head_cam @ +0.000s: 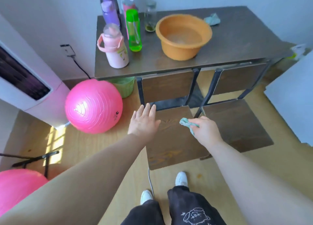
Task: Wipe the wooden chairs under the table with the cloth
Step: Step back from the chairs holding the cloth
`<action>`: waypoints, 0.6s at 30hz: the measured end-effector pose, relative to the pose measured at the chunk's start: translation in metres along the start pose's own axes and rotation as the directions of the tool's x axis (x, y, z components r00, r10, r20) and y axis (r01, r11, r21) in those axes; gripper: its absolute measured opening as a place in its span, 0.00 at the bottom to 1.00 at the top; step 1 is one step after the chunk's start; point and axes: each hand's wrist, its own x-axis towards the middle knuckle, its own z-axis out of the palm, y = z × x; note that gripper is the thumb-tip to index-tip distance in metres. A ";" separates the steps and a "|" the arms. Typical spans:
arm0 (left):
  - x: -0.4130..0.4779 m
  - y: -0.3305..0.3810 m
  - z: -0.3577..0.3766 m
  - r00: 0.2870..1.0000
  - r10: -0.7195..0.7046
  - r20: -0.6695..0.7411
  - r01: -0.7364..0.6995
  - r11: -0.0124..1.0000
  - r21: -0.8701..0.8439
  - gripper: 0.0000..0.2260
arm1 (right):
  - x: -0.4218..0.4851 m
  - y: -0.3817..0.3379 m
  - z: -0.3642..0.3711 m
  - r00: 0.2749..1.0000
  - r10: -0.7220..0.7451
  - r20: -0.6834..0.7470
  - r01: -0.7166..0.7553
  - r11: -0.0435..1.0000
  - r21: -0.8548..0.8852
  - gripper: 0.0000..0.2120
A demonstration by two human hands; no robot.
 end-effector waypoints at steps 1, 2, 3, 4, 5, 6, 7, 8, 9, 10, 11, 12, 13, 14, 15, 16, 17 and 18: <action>0.004 0.012 -0.014 1.000 0.014 -0.017 -0.014 1.000 0.007 0.28 | 0.000 -0.001 -0.019 1.000 0.004 -0.015 -0.004 1.000 -0.006 0.14; 0.007 0.025 -0.027 0.999 0.029 -0.033 -0.028 0.999 0.021 0.28 | 0.001 -0.002 -0.038 1.000 0.004 -0.029 -0.004 1.000 -0.013 0.14; 0.010 0.039 -0.039 0.998 0.048 -0.047 -0.047 0.998 0.039 0.28 | 0.001 -0.002 -0.056 0.999 0.006 -0.037 -0.007 1.000 -0.027 0.14; 0.014 0.054 -0.049 0.996 0.073 -0.059 -0.070 0.996 0.059 0.28 | 0.002 0.000 -0.074 0.999 0.008 -0.048 -0.011 0.999 -0.052 0.14; 0.018 0.069 -0.059 0.993 0.098 -0.071 -0.093 0.993 0.077 0.27 | 0.003 0.002 -0.092 0.998 0.011 -0.062 -0.016 0.997 -0.082 0.14; 0.023 0.086 -0.069 0.990 0.117 -0.084 -0.109 0.990 0.088 0.27 | 0.004 0.006 -0.110 0.997 0.015 -0.081 -0.023 0.994 -0.108 0.14; 0.027 0.103 -0.078 0.987 0.128 -0.101 -0.118 0.989 0.093 0.27 | 0.006 0.010 -0.127 0.994 0.026 -0.105 -0.039 0.991 -0.126 0.14; 0.032 0.122 -0.086 0.984 0.134 -0.121 -0.122 0.988 0.097 0.27 | 0.009 0.015 -0.143 0.991 0.040 -0.129 -0.058 0.989 -0.140 0.15; 0.037 0.140 -0.093 0.980 0.138 -0.143 -0.125 0.987 0.100 0.28 | 0.012 0.022 -0.160 0.987 0.049 -0.152 -0.072 0.986 -0.152 0.16; 0.042 0.158 -0.100 0.976 0.144 -0.162 -0.128 0.987 0.101 0.27 | 0.016 0.030 -0.177 0.983 0.056 -0.173 -0.084 0.984 -0.160 0.17; 0.047 0.177 -0.105 0.972 0.149 -0.180 -0.132 0.986 0.103 0.27 | 0.020 0.040 -0.193 0.980 0.059 -0.192 -0.092 0.982 -0.165 0.17; 0.051 0.195 -0.108 0.968 0.154 -0.198 -0.135 0.985 0.104 0.27 | 0.025 0.051 -0.208 0.976 0.061 -0.209 -0.097 0.981 -0.168 0.17; 0.055 0.214 -0.110 0.964 0.158 -0.215 -0.138 0.985 0.106 0.27 | 0.029 0.063 -0.223 0.973 0.061 -0.222 -0.100 0.980 -0.170 0.17; 0.059 0.232 -0.112 0.961 0.157 -0.226 -0.136 0.985 0.106 0.27 | 0.034 0.076 -0.237 0.971 0.060 -0.233 -0.102 0.980 -0.173 0.18; 0.063 0.251 -0.112 0.960 0.150 -0.235 -0.129 0.986 0.103 0.27 | 0.039 0.090 -0.250 0.969 0.054 -0.240 -0.098 0.980 -0.174 0.18; 0.067 0.271 -0.111 0.960 0.139 -0.244 -0.119 0.988 0.096 0.27 | 0.044 0.106 -0.264 0.969 0.045 -0.244 -0.089 0.981 -0.175 0.18; 0.071 0.290 -0.110 0.960 0.127 -0.249 -0.109 0.991 0.083 0.27 | 0.049 0.121 -0.276 0.969 0.031 -0.244 -0.076 0.981 -0.177 0.18; 0.074 0.309 -0.108 0.960 0.116 -0.253 -0.101 0.992 0.069 0.27 | 0.053 0.136 -0.288 0.970 0.017 -0.242 -0.061 0.982 -0.178 0.18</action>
